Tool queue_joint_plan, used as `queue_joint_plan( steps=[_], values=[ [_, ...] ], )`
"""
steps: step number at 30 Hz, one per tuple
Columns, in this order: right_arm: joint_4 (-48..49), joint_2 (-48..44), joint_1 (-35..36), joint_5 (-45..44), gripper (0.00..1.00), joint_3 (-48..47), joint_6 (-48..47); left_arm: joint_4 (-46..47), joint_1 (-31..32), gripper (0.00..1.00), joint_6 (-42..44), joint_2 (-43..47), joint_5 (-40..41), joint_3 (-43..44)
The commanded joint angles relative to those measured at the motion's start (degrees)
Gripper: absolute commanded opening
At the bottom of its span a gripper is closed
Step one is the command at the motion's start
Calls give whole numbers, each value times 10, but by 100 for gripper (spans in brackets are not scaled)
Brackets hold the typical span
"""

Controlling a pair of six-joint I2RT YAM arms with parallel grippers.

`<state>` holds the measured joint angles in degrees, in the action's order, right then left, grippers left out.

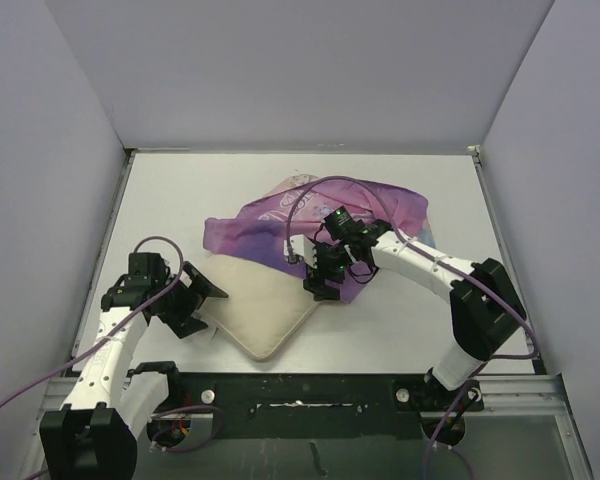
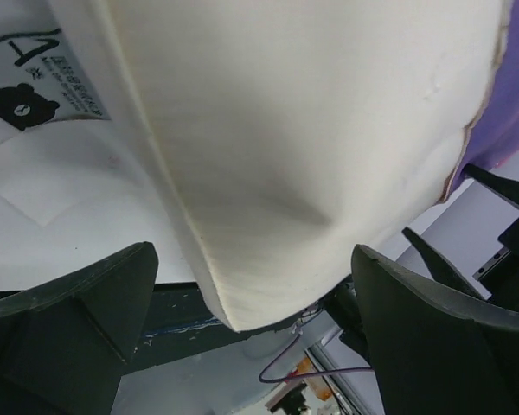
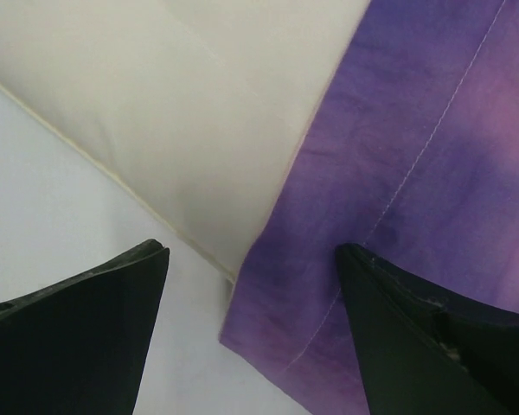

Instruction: Put the pillow into the pillowcase

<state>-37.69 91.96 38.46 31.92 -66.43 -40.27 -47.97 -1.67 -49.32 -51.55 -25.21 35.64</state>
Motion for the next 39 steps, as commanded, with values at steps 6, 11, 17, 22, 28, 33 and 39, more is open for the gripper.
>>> queue_joint_plan(
  steps=[6,11,17,22,28,33,39],
  values=[
    [47,21,12,-109,44,-35,20,112,25,90,-38,-77,-30,-41],
    [17,14,11,-62,7,-61,20,145,32,82,11,-135,-24,1],
    [-39,24,7,43,0,-131,11,232,32,55,54,-198,-70,46],
    [-38,52,6,122,0,-211,64,354,36,20,32,-236,-131,71],
    [41,131,15,120,0,-323,218,464,90,3,-17,-278,-169,127],
    [50,167,10,57,0,-287,211,471,116,3,-17,-292,-168,122],
    [-7,158,-53,96,18,-223,153,398,96,34,37,-246,-112,102]
  ],
)
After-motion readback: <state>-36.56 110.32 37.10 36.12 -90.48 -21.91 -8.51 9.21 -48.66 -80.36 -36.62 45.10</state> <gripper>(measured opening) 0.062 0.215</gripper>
